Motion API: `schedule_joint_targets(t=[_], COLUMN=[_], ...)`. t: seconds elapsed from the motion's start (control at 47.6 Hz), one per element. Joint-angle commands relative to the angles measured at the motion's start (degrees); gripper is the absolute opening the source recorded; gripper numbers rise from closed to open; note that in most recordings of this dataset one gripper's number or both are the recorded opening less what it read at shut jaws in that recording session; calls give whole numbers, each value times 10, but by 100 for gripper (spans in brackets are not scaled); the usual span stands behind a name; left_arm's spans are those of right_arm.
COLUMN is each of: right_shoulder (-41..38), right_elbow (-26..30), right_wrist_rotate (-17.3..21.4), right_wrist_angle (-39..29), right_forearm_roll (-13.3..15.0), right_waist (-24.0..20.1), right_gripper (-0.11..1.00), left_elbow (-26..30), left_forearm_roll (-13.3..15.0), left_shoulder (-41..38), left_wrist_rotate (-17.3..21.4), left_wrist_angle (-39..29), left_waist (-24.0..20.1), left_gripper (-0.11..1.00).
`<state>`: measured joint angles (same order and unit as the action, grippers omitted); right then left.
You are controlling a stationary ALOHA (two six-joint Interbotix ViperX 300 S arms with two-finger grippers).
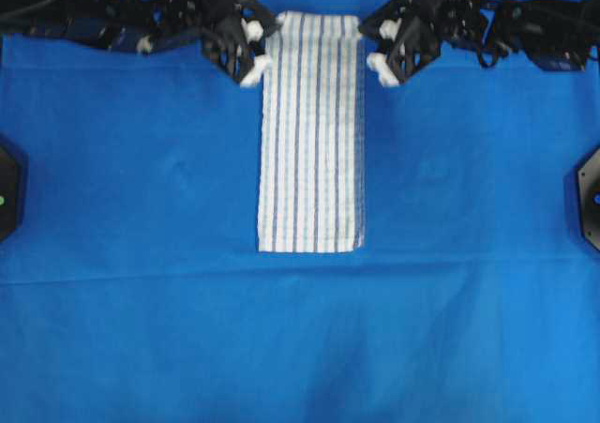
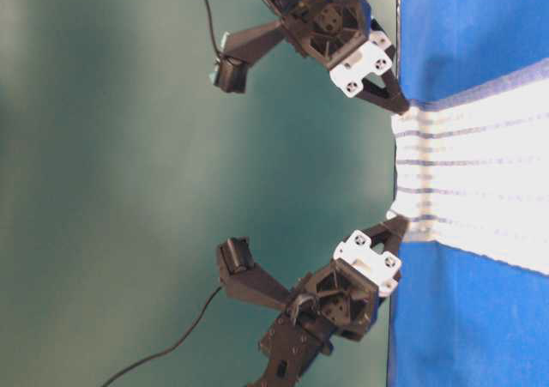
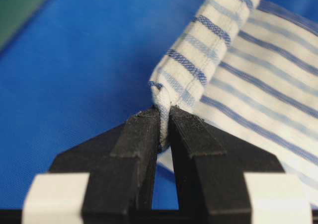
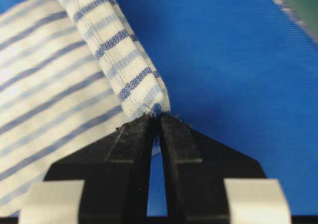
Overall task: Fold the blue towel.
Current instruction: 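Fold the top end down toward the bottom end with both grippers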
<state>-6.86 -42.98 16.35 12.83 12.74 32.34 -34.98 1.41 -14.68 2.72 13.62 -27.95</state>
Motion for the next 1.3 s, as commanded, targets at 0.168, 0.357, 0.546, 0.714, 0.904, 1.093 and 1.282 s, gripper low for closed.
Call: schedule_joint_targets(t=[0.168,0.357,0.546,0.714,0.904,1.093,1.282], right_shoulder=[56,68,70,69,69,69,69], right_elbow=[-40,-68,-78,-81,-79,-77,-76], right_wrist_rotate=[3,3,3,3,3,3,3], right_wrist_angle=[1,1,1,1,-7,-25,-25], right_forearm_roll=[-31,-62,-97,-125,-149,-169,-173], right_waist=[-69,-135,-206,-261,-313,-353,-367], right_gripper=[7,7,7,7,7,7,7], left_elbow=[-38,-73,-93,-102,-103,-105,-110], left_forearm_roll=[1,2,3,2,3,2,2], left_shoulder=[39,61,92,111,109,107,107], left_wrist_rotate=[-10,-30,-66,-84,-110,-120,-127], left_wrist_angle=[5,3,1,1,0,-2,-7], left_waist=[62,113,177,226,270,306,325], left_gripper=[5,5,5,5,5,5,5])
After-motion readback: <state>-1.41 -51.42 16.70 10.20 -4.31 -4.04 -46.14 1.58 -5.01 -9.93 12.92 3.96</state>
